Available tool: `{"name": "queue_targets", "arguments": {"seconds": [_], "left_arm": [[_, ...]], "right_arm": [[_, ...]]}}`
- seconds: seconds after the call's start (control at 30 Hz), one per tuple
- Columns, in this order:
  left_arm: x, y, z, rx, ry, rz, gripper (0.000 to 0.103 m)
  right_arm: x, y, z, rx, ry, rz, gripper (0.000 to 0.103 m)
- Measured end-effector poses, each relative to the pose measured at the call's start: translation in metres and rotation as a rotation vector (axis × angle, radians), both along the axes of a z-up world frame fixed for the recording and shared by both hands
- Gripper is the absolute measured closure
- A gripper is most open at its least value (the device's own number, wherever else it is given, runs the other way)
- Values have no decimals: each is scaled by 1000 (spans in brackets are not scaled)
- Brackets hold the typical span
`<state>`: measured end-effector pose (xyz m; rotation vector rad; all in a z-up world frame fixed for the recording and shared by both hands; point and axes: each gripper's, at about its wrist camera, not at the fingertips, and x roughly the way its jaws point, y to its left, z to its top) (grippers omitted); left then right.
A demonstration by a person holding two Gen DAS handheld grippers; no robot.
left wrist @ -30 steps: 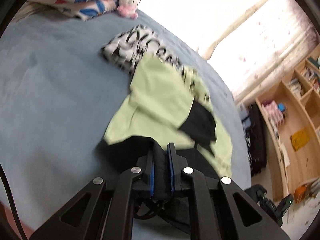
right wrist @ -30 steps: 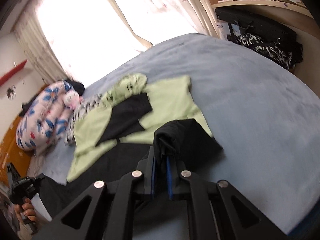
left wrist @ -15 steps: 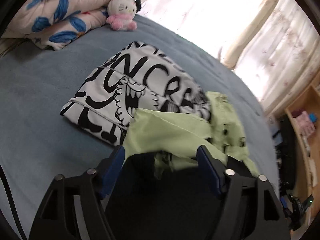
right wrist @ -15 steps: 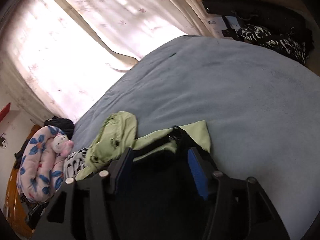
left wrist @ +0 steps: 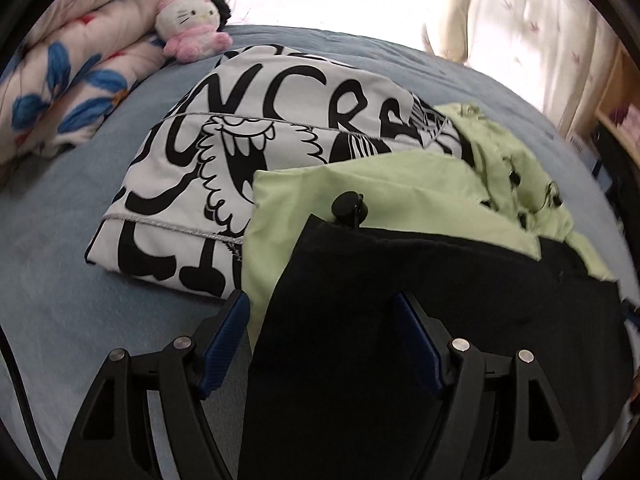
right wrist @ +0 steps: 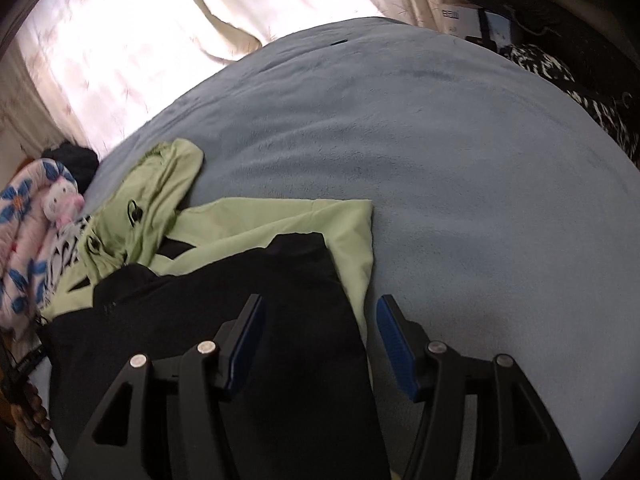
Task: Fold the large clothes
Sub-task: 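Grasp the black hem of the jacket with both grippers, then lift the black hem with both grippers and fold it toward the hood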
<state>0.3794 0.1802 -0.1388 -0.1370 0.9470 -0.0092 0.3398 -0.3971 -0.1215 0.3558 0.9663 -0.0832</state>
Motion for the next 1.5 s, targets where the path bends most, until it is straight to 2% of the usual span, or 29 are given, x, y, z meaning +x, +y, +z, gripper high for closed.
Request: {"name": "queue_targets", "arguments": {"seconds": [0.1,0.13,0.17,0.23,0.27,0.37,0.57,0.7,0.8,0.9,1.03,1.07,1.13,1.17,1.3,1.4,1.43,1.47,1.5], "left_arm": [[4,-5,-2,25,2,-10,34],[5,-6,-2,20,1,-16,47],[5,-8,-1,30,-2,-15,62],[3,-9,1,66,-10,4,78],[1,-8,3,64,-18,10,84],[-8,-3,12,45,-44,23,92],[-23,-15,44,104,-144,20,95],[-20,-22,62,121,-189,38,95],[-12,-30,62,161,-183,39,95],[-3,-30,48,172,-137,48,95],[-1,-24,37,127,-122,61,95],[-2,-23,36,122,-124,60,95],[-2,-23,35,123,-123,60,95],[-2,-23,35,121,-124,60,95],[-1,-23,36,120,-121,62,95],[-1,-22,34,112,-113,64,95],[-2,-22,34,108,-114,66,95],[-2,-22,34,107,-117,65,95],[-2,-23,37,108,-121,64,95]], "right_arm": [[12,2,-8,-19,34,12,45],[15,3,-12,-18,47,18,47],[16,6,-16,-31,55,23,52],[13,17,-15,-112,48,32,79],[10,22,-13,-149,33,33,85],[-6,30,-3,-202,-29,29,92],[-28,40,25,-300,-141,13,96],[-25,44,38,-330,-172,-7,96],[-11,40,28,-324,-105,-6,96],[-1,30,10,-259,-27,-1,93],[-6,18,6,-194,-58,22,79],[-8,19,7,-201,-72,34,72],[-6,22,9,-232,-91,58,64],[-5,24,10,-238,-97,68,63],[11,24,7,-212,-72,93,63],[25,21,-3,-172,-8,88,64],[25,21,-5,-175,-1,87,78],[23,22,-4,-186,-9,86,86],[20,23,0,-193,-31,86,88]]}}
